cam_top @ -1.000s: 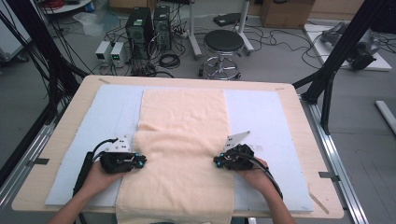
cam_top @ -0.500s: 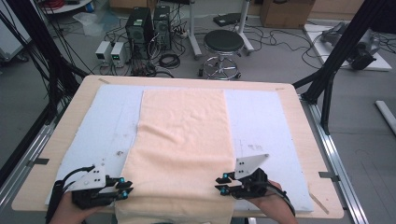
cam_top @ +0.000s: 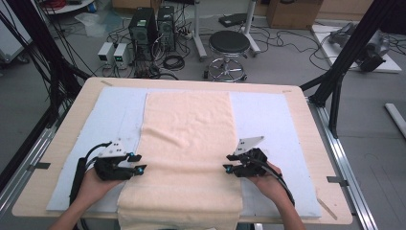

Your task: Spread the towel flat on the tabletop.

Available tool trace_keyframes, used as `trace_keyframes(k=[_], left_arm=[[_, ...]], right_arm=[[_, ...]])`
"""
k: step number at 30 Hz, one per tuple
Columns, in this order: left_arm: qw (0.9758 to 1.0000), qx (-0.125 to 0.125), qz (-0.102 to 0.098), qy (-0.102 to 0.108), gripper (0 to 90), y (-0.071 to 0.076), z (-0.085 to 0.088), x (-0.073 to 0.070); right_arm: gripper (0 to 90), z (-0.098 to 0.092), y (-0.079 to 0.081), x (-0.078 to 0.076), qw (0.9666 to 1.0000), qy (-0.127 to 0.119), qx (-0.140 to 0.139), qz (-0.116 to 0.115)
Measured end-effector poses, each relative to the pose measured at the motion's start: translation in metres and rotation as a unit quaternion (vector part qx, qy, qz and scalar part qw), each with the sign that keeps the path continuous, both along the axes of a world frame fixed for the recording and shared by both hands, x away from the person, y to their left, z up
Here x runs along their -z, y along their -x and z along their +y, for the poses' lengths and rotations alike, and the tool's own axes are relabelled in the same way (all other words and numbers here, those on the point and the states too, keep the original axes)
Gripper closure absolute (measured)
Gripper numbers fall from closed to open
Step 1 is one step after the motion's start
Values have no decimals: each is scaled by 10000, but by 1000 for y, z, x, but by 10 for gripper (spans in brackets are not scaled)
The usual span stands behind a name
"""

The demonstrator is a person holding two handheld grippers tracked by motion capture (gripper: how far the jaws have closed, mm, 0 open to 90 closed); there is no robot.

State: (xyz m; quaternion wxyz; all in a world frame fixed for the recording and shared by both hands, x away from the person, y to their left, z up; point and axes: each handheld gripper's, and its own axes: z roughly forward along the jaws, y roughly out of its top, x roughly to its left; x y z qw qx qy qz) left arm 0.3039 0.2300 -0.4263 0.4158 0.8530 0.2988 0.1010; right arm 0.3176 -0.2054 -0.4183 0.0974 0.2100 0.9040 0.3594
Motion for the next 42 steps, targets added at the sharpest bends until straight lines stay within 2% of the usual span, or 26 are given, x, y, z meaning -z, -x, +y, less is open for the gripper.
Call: trace_keyframes(k=[1, 3, 4, 5, 7, 9, 11, 13, 15, 16, 18, 20, 22, 24, 25, 27, 29, 32, 34, 35, 36, 37, 38, 40, 42], left_arm=[[9999, -26, 158, 14, 551, -5, -1, 4], [9993, 73, 370, -81, 641, -11, 0, 12], [9997, 88, 230, -88, 717, -8, 1, 12], [9995, 152, 261, -95, 810, -8, 1, 12], [9994, 176, 257, -137, 850, -4, 2, 11], [9993, 233, 229, -177, 858, 0, 5, 8], [9993, 255, 224, -133, 856, 5, 9, 7], [9996, 186, 188, -135, 838, 7, 11, 6], [9997, 101, 195, -141, 766, 10, 13, 3], [9998, 85, 188, -40, 707, 12, 14, 1], [9996, 241, 99, 93, 657, 20, 15, -3], [9991, 377, 33, 184, 592, 27, 12, -7], [9988, 491, -5, 85, 567, 33, 8, -6], [9987, 504, 82, -95, 554, 33, 5, 0], [9986, 483, 164, -167, 558, 32, 4, 3], [9981, 524, 281, -148, 564, 31, 4, 7], [9982, 517, 292, -123, 565, 31, 5, 7], [9974, 660, 293, 14, 559, 35, 8, 4], [9973, 695, 226, -56, 560, 37, 9, 4], [9974, 667, 258, -105, 562, 37, 9, 6], [9972, 645, 285, -253, 586, 36, 9, 9], [9978, 597, 188, -228, 645, 37, 9, 11], [9981, 561, 110, -234, 718, 37, 8, 12], [9980, 578, 191, -197, 833, 34, 8, 12], [9978, 576, 175, -263, 865, 32, 6, 10]], right_arm=[[607, -1, -5, 2, 10000, 12, 83, 20], [605, -3, -12, 8, 9997, -14, 67, 237], [638, -3, -13, 11, 9993, 51, 92, 365], [666, -2, -15, 14, 9989, 52, -29, 466], [750, -1, -13, 13, 9989, 21, -57, 475], [779, 2, -11, 13, 9982, 10, -186, 575], [778, 5, -7, 12, 9985, 114, -252, 475], [759, 5, -6, 11, 9984, 97, -227, 515], [714, 4, -4, 9, 9987, 43, -173, 472], [683, 3, -1, 7, 9990, 26, -170, 415], [669, 1, 8, -1, 9991, -156, -204, 348], [654, -1, 20, -8, 9986, -330, -358, 207], [629, 0, 30, -12, 9978, -404, -494, 159], [610, 3, 37, -10, 9971, -336, -644, 238], [601, 4, 40, -8, 9971, -254, -688, 222], [601, 8, 44, -4, 9963, -179, -800, 264], [601, 12, 47, -1, 9956, -118, -893, 265], [602, 14, 45, 3, 9950, -19, -926, 371], [606, 14, 44, 6, 9950, -12, -923, 389], [616, 14, 43, 8, 9951, 39, -907, 393], [647, 16, 41, 10, 9950, 132, -905, 390], [672, 17, 40, 12, 9948, 219, -900, 412], [719, 18, 40, 13, 9949, 187, -905, 397], [827, 18, 38, 13, 9942, 177, -972, 420], [867, 19, 37, 11, 9938, 223, -985, 458]])
